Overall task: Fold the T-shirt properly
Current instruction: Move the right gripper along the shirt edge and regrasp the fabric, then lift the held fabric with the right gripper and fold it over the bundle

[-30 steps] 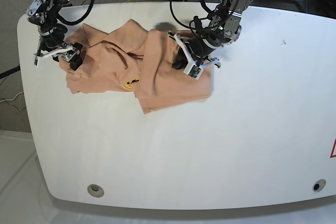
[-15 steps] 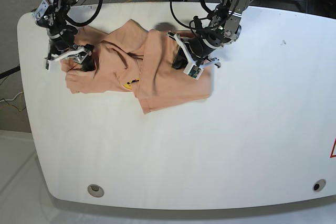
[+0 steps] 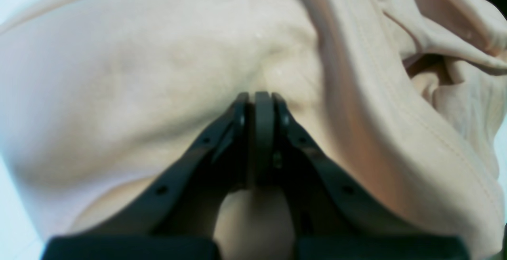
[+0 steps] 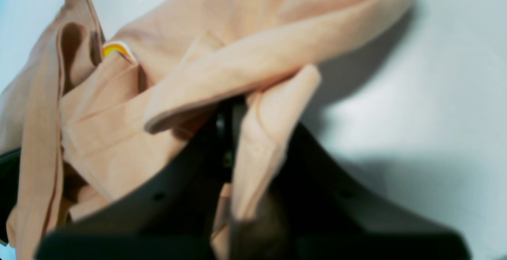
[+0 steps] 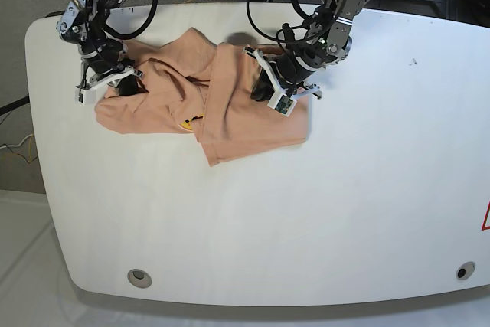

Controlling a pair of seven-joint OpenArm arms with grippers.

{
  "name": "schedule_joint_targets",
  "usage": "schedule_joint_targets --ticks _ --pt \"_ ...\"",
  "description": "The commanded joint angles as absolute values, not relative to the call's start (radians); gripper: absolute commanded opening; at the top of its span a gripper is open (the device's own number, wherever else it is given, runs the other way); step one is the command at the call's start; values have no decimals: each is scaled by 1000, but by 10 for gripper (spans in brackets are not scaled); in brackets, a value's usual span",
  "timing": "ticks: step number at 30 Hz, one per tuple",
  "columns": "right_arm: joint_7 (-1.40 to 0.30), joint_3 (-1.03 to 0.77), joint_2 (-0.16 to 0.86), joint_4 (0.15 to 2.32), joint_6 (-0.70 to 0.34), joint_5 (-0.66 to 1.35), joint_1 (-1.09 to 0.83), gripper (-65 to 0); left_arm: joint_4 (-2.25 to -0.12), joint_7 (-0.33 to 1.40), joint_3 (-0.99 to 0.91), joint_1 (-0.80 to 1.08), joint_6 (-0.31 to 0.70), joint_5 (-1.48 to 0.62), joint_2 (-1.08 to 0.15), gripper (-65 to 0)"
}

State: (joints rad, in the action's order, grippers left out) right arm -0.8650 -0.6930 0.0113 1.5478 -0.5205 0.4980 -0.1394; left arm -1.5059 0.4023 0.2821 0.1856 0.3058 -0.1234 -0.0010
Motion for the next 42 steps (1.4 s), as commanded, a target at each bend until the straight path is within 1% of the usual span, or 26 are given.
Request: schedule_joint_targets --ticks 1,7,15,23,29,34,42 --pt "-862 -693 21 1566 -522 499 -134 -650 -1515 400 283 182 303 -120 1 -640" --pt "-865 -688 19 1629 -524 501 -139 -650 -1515 400 283 182 303 -120 1 -640" --pt "-865 -564 12 1802 -526 506 -174 -650 -1515 400 283 182 303 -120 2 -640" --pt "-865 -421 -30 1945 -522 506 -205 -650 -1515 400 283 182 303 -120 1 -640" --pt "-865 -292 -44 1966 -518 506 -214 -650 -1515 400 283 182 303 -120 1 -640" --pt "-865 -174 -44 1968 -469 506 -214 -650 -1515 400 283 182 303 -120 1 -640" --pt "-865 -19 -58 1968 -424 506 -203 -650 -1515 400 283 183 303 -120 -1 -640"
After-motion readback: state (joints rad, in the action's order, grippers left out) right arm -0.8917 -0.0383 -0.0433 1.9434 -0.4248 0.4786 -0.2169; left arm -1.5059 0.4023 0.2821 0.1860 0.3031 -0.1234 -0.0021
